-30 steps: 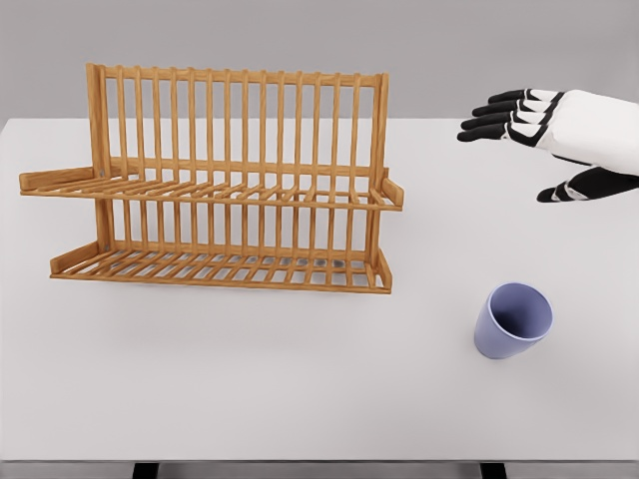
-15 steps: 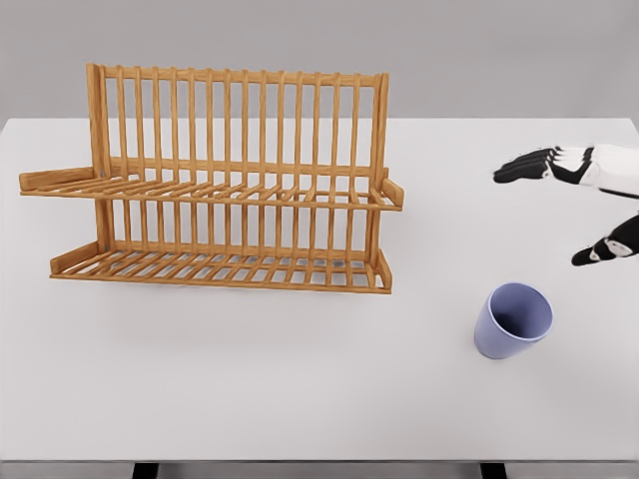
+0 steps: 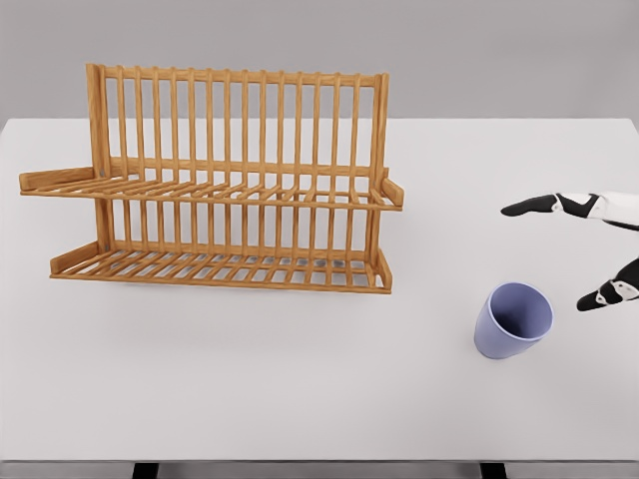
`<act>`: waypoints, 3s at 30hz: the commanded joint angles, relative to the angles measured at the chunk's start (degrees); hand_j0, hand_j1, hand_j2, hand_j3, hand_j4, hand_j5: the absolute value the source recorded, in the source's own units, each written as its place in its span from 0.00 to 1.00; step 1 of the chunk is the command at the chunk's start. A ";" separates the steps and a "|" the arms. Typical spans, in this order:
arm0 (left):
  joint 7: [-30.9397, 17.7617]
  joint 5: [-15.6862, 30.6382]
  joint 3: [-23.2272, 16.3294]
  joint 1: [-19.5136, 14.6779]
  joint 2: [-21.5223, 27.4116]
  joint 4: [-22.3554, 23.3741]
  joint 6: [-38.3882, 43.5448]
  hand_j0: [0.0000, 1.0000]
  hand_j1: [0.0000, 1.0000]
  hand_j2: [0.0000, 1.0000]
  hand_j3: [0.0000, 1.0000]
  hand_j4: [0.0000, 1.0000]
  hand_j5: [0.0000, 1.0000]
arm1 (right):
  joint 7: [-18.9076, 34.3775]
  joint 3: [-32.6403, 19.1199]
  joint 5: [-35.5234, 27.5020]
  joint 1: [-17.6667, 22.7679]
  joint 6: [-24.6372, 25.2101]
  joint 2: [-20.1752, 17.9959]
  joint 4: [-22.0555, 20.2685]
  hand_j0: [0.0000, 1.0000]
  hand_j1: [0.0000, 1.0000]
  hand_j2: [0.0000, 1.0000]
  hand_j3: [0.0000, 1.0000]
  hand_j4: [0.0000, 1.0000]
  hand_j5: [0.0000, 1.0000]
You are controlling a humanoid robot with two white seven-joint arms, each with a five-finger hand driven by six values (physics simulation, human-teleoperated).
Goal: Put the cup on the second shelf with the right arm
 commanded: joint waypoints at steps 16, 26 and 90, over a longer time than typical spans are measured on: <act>-0.01 -0.03 -0.01 0.00 0.00 0.00 -0.03 1.00 1.00 1.00 1.00 1.00 1.00 | 0.12 0.00 -11.70 7.04 0.15 0.93 6.10 1.00 1.00 1.00 1.00 1.00 1.00; -0.01 0.06 -0.01 0.00 0.00 0.00 0.06 1.00 1.00 1.00 1.00 1.00 1.00 | 0.12 0.09 -14.33 13.80 0.15 2.34 9.44 1.00 1.00 1.00 1.00 1.00 1.00; -0.01 0.06 -0.01 0.00 0.00 0.00 0.06 1.00 1.00 1.00 1.00 1.00 1.00 | 0.12 -0.70 -12.75 19.87 0.15 18.16 19.81 1.00 1.00 1.00 1.00 1.00 1.00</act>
